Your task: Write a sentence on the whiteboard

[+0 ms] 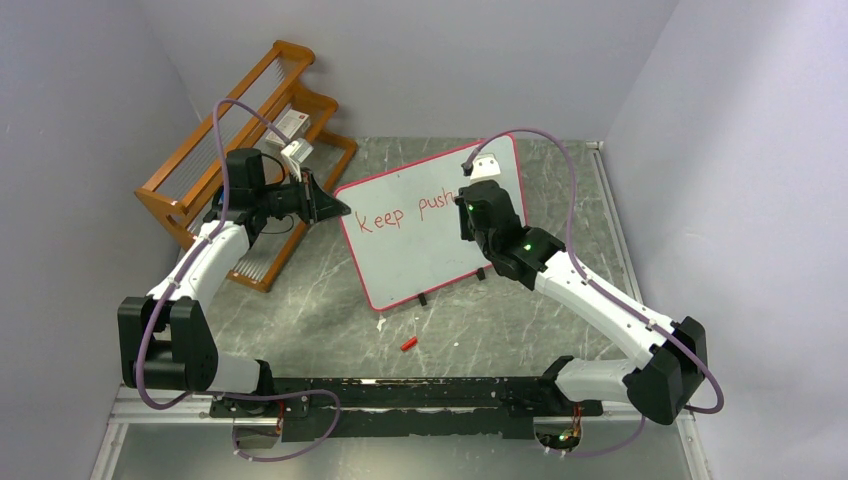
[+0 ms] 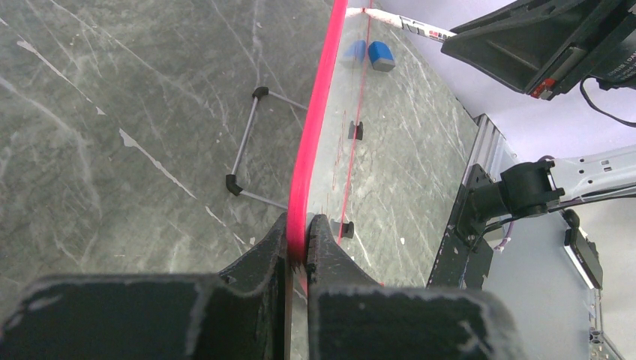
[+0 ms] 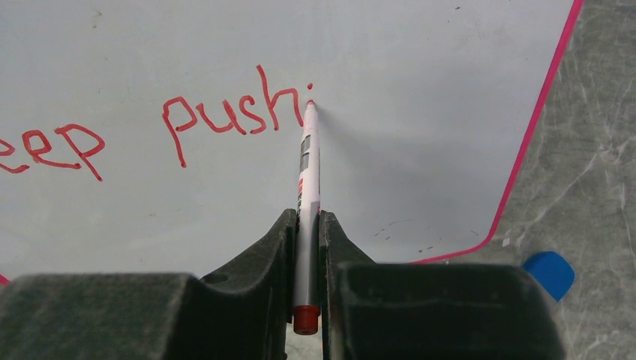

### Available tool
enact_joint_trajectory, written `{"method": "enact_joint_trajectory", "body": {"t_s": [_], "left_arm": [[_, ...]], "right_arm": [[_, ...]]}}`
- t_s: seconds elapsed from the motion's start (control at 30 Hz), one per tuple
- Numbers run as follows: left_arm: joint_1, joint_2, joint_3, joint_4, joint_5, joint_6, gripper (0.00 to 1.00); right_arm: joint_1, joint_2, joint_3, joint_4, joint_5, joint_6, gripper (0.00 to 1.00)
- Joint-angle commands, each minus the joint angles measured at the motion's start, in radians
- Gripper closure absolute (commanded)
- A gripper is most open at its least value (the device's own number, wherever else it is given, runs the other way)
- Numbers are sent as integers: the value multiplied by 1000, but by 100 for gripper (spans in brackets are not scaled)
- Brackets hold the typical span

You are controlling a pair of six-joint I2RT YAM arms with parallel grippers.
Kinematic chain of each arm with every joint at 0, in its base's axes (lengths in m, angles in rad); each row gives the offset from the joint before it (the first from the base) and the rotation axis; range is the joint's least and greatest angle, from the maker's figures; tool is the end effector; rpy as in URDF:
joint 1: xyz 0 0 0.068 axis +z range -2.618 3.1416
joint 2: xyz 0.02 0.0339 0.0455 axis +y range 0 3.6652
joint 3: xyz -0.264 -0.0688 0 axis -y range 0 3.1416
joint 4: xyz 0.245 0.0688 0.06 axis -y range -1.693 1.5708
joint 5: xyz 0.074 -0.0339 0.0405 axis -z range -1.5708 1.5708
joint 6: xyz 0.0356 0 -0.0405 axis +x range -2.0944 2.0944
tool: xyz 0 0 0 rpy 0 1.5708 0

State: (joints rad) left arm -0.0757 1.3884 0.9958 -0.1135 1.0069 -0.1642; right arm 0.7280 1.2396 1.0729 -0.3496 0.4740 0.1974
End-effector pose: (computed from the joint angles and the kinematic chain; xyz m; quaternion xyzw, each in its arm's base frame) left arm 0.2997 -0.0529 0.2897 0.2112 0.7648 -0.4659 0.3916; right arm 0.2181 0.1726 0.3295 -0.1063 0.8416 0.0367 0.5282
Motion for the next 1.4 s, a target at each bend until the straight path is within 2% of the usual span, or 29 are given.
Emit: {"method": "enact_joint_trajectory", "body": {"t_s": [0.0,1.37], "left_arm": [[-24,35,-14,-64,-106,118,95],[-24,36,-13,-67,-109,120,95]], "right_arm": [[-10,13,-13,-31,-16,13,100],[-9,-52,-12,-20,9,7,100]]}}
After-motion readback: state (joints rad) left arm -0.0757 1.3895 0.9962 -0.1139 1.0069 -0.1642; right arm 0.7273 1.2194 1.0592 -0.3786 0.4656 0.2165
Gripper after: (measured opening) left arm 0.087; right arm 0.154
